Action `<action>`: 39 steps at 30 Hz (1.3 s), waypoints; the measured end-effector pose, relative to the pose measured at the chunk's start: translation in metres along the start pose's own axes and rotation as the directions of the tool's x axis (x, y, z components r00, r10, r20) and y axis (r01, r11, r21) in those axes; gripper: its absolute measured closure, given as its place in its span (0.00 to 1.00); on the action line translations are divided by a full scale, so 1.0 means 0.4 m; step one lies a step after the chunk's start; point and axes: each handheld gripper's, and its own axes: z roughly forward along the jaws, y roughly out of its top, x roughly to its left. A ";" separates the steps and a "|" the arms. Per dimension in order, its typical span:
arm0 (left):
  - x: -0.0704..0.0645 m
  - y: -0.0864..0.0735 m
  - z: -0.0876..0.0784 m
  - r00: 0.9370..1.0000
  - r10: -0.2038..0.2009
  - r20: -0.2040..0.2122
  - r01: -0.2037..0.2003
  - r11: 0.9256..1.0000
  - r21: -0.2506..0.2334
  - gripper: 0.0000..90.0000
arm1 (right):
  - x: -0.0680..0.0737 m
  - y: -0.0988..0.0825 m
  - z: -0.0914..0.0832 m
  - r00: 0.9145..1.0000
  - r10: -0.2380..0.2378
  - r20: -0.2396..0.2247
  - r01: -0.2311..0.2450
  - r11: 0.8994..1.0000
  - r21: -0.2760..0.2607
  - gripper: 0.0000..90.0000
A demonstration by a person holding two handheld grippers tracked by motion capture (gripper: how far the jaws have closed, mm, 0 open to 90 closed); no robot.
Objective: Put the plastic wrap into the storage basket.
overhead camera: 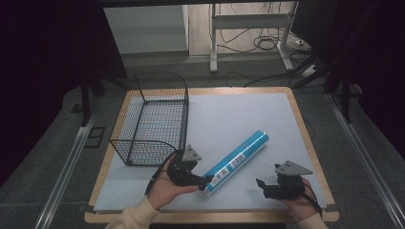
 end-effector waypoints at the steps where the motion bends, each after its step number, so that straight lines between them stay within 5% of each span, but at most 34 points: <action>1: 0.000 0.001 0.001 1.000 0.000 0.000 0.000 1.000 0.000 0.17 | 0.000 0.000 0.000 1.000 0.000 0.000 0.000 1.000 0.000 0.14; 13: -0.013 0.045 0.012 1.000 0.001 -0.019 -0.001 1.000 -0.003 0.17 | -0.002 0.003 -0.008 1.000 0.002 0.006 -0.002 1.000 -0.016 0.14; 19: -0.029 0.079 0.025 1.000 0.003 0.011 -0.003 1.000 -0.013 0.16 | -0.003 0.003 -0.012 1.000 0.003 0.005 -0.003 1.000 -0.022 0.14; 39: -0.059 0.158 0.118 0.999 0.040 0.034 -0.043 0.996 0.083 0.15 | -0.006 0.002 -0.010 1.000 0.010 0.010 -0.010 1.000 -0.016 0.14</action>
